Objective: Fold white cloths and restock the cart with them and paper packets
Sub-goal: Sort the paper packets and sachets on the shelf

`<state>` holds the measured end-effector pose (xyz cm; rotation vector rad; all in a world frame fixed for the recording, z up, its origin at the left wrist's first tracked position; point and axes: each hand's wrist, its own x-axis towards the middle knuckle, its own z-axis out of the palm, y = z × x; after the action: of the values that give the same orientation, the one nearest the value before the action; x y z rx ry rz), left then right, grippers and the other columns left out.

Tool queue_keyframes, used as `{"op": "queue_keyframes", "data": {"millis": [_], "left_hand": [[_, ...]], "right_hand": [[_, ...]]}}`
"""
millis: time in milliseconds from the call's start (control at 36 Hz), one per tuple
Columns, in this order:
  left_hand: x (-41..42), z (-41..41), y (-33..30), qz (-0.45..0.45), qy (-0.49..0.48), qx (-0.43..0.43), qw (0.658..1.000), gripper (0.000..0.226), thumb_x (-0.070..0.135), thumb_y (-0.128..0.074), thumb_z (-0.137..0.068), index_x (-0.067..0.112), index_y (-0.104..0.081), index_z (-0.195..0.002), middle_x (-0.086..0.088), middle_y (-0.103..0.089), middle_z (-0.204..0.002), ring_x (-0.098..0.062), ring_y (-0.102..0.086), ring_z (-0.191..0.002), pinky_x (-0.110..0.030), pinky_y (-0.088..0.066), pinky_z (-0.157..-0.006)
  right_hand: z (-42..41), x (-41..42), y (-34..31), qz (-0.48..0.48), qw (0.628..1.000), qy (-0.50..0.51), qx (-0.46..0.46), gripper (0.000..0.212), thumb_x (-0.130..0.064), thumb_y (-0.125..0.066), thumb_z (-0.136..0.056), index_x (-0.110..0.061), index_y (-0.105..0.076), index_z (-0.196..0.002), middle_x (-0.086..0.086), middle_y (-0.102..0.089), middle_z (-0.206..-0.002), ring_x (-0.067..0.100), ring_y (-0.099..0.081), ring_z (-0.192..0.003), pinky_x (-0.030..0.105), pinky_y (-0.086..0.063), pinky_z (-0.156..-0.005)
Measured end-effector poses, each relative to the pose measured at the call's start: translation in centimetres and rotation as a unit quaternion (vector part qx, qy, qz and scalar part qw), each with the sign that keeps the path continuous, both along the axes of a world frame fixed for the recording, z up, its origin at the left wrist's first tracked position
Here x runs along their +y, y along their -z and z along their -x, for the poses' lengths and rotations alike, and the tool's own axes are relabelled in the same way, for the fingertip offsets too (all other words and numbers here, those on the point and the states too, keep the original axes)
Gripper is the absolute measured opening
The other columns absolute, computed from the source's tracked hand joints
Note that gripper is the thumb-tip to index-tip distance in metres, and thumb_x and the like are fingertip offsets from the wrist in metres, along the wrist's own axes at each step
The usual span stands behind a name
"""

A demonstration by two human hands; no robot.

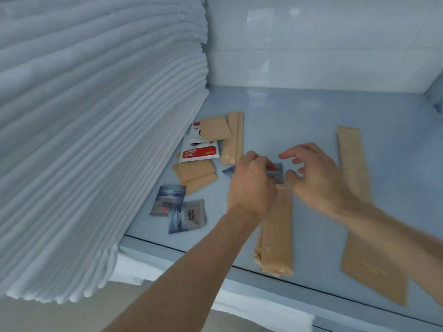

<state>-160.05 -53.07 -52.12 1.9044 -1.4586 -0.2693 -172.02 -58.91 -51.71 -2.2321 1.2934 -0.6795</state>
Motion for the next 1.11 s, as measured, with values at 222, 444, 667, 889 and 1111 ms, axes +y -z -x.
{"op": "queue_keyframes", "data": {"millis": [222,444,667,889,1111], "left_hand": [[4.4,-6.1,1.5,-0.084,-0.096,-0.094,0.987,0.036,0.002,-0.055,-0.089,0.01,-0.062,-0.124,-0.008,-0.052,-0.129,-0.021,-0.043,-0.123,-0.035,-0.042,-0.103],[4.4,-6.2,2.7,-0.054,-0.064,-0.076,0.994,0.035,0.013,-0.063,-0.093,0.008,-0.062,-0.128,-0.005,-0.057,-0.127,-0.019,-0.046,-0.12,-0.027,-0.037,-0.1],[2.1,-4.7,3.3,-0.05,-0.039,-0.067,0.996,0.038,0.003,-0.056,-0.089,0.012,-0.067,-0.124,-0.007,-0.065,-0.123,-0.023,-0.049,-0.116,-0.026,-0.035,-0.102],[1.5,-4.9,3.4,-0.054,-0.056,-0.04,0.996,0.032,0.01,-0.061,-0.092,0.012,-0.068,-0.123,-0.006,-0.065,-0.122,-0.02,-0.049,-0.12,-0.027,-0.036,-0.108],[1.1,-3.7,2.4,-0.026,-0.061,0.169,0.983,0.043,0.027,-0.063,-0.096,0.014,-0.056,-0.136,-0.001,-0.065,-0.121,-0.013,-0.057,-0.111,-0.024,-0.047,-0.098]], "right_hand": [[-6.0,0.0,0.4,-0.065,0.977,0.029,0.203,0.071,-0.062,-0.057,-0.088,-0.024,-0.04,-0.146,0.01,-0.043,-0.14,0.036,-0.038,-0.127,0.042,-0.037,-0.1],[-7.5,-0.8,1.0,-0.048,0.965,0.047,0.252,0.061,-0.058,-0.063,-0.087,-0.015,-0.054,-0.129,0.011,-0.044,-0.126,0.036,-0.038,-0.119,0.041,-0.037,-0.093],[-6.8,-2.1,-0.2,-0.149,0.975,0.054,0.157,0.051,-0.027,-0.08,-0.082,-0.01,-0.057,-0.124,0.013,-0.037,-0.13,0.035,-0.041,-0.12,0.035,-0.043,-0.093],[-5.1,-4.4,0.7,-0.211,0.973,0.089,-0.013,0.057,-0.005,-0.08,-0.079,-0.012,-0.056,-0.13,0.01,-0.057,-0.126,0.025,-0.057,-0.114,0.027,-0.046,-0.085],[-5.2,-4.7,-0.4,-0.266,0.908,0.114,-0.305,0.04,0.009,-0.072,-0.08,-0.015,-0.065,-0.111,0.009,-0.071,-0.098,0.023,-0.07,-0.08,0.037,-0.057,-0.07]]}}
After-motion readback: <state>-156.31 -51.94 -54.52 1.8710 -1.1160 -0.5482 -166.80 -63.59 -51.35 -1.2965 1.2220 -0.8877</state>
